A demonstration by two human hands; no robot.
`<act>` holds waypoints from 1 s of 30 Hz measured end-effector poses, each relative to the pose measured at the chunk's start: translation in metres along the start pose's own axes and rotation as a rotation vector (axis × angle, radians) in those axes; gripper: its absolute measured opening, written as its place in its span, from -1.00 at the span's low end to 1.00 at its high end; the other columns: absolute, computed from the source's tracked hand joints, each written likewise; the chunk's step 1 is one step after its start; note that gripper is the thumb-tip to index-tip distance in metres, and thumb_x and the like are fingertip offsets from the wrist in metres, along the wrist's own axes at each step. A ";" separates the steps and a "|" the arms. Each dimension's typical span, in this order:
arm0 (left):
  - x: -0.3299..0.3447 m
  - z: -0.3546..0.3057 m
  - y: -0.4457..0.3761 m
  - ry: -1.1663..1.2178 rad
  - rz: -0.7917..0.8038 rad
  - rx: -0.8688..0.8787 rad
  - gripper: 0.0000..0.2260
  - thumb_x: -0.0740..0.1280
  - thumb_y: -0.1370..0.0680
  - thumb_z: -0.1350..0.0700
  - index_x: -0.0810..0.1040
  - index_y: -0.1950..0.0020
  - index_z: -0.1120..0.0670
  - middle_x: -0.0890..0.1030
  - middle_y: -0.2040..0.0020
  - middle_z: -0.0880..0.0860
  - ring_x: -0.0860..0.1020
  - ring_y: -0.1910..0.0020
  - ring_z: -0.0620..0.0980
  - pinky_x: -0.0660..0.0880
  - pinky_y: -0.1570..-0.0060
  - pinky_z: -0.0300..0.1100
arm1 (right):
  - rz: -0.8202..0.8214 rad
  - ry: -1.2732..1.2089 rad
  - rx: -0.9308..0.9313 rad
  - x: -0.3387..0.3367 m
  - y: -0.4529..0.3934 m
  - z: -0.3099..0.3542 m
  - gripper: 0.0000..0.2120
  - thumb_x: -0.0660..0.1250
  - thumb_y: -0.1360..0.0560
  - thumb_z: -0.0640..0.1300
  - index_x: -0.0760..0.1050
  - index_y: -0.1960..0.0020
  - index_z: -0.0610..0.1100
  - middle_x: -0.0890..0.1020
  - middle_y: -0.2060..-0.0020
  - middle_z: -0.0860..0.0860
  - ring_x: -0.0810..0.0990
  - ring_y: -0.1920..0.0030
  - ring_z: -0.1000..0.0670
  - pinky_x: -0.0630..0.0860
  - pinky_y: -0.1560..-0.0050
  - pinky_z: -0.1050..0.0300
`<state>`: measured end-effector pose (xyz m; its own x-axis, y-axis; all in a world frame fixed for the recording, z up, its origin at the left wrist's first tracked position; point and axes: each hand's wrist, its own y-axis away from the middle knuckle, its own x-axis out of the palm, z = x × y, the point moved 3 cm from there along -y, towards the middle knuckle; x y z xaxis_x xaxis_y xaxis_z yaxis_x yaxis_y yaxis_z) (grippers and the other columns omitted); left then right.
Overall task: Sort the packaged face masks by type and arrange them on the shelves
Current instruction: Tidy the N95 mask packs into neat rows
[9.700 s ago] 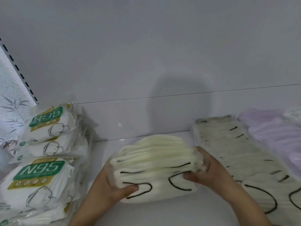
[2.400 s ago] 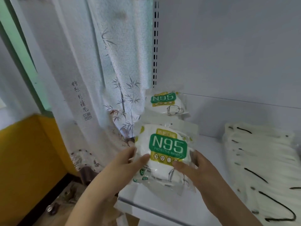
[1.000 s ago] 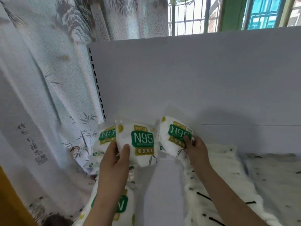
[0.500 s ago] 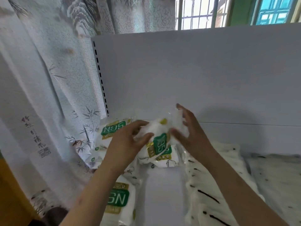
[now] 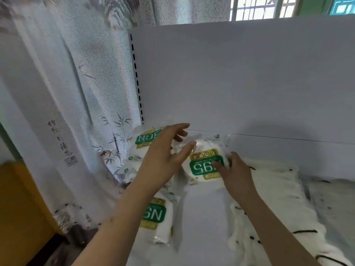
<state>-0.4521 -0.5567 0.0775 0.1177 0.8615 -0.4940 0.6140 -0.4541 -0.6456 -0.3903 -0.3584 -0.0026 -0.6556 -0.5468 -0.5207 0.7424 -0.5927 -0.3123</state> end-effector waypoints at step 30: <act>-0.027 0.025 0.130 0.337 -0.531 -0.753 -0.33 0.44 -0.30 -0.22 0.40 -0.36 -0.09 0.57 -0.22 -0.09 0.58 -0.16 -0.14 0.55 -0.23 -0.03 | 0.266 -0.911 0.371 0.017 0.087 0.002 -0.61 0.41 -0.44 -0.09 0.53 -0.26 -0.10 0.71 -0.06 0.00 0.69 -0.05 0.03 0.62 0.04 0.14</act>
<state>-0.3947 -0.6450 -0.0078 -0.1730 0.9847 0.0213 0.9751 0.1743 -0.1373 -0.3372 -0.4202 -0.0365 -0.4462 -0.8380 0.3140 0.8913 -0.4476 0.0720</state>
